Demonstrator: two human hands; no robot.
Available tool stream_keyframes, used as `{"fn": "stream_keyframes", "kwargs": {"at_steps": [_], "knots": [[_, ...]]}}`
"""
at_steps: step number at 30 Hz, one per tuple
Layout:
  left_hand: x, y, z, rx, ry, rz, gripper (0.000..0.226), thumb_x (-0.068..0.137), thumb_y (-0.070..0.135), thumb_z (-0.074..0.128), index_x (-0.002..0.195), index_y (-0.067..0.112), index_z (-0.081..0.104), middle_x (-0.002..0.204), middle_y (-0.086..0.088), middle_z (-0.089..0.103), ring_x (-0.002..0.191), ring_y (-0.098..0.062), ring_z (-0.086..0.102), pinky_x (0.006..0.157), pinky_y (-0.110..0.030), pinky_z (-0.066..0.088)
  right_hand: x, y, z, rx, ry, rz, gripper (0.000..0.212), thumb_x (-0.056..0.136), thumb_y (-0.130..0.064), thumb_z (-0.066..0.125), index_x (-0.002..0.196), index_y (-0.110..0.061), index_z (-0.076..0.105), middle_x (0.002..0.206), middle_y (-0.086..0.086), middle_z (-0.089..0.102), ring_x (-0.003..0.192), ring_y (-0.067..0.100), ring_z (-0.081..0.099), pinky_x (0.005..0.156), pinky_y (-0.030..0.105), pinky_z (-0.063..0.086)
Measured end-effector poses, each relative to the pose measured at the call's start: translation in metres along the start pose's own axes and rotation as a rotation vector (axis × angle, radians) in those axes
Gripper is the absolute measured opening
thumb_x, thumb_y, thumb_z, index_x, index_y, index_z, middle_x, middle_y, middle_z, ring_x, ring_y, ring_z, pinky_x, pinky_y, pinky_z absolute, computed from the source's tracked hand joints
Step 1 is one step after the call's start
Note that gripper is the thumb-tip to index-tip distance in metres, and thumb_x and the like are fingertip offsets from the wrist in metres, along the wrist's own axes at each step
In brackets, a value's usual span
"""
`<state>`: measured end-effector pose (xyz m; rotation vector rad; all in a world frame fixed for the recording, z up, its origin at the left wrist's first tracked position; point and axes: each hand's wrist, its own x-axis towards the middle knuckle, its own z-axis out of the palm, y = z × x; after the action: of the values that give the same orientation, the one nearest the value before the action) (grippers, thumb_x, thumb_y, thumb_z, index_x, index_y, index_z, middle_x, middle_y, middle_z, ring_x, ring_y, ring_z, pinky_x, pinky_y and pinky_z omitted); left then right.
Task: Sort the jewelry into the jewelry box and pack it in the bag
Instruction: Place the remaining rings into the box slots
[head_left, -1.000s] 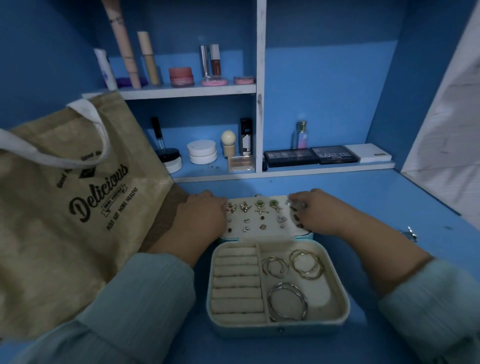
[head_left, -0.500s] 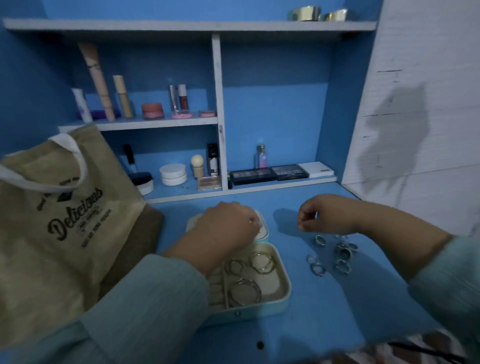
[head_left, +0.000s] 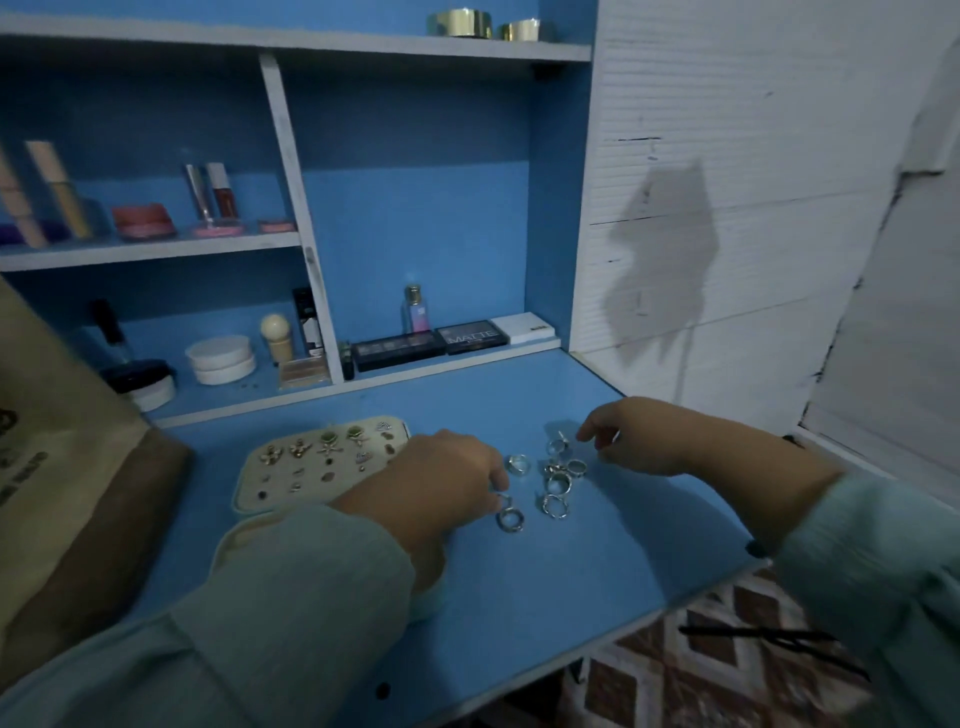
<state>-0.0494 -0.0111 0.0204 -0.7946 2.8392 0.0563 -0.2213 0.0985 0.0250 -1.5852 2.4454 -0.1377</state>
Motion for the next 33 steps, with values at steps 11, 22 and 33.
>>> {"fn": "stream_keyframes", "kwargs": {"at_steps": [11,22,33], "knots": [[0.045,-0.006,0.012,0.120,0.256,0.116,0.029,0.095,0.019,0.051,0.119,0.035,0.055,0.118,0.005,0.054,0.109,-0.018,0.048,0.089,-0.028,0.030,0.032,0.006,0.022,0.069,0.085,-0.109,0.035,0.089,-0.010,0.053,0.119,-0.026,0.062,0.116,0.001,0.057,0.104,0.016,0.054,0.079,0.017,0.033],[0.055,-0.006,0.011,0.103,0.229,0.166,0.022,0.096,0.028,0.048,0.115,0.026,0.059,0.118,0.004,0.055,0.109,-0.017,0.050,0.085,-0.025,0.027,0.037,0.009,0.022,0.109,0.150,-0.146,0.016,0.088,-0.014,0.056,0.102,-0.019,0.061,0.106,-0.001,0.055,0.093,0.015,0.053,0.079,0.023,0.039],[-0.005,-0.038,-0.005,-0.279,0.380,0.001,0.021,0.094,0.028,0.050,0.102,0.013,0.062,0.090,0.004,0.050,0.087,-0.010,0.044,0.078,-0.020,0.034,0.021,-0.051,0.009,0.364,0.220,-0.300,0.009,0.088,-0.017,0.058,0.092,-0.024,0.053,0.081,-0.005,0.055,0.072,0.011,0.050,0.064,0.015,0.039]]}}
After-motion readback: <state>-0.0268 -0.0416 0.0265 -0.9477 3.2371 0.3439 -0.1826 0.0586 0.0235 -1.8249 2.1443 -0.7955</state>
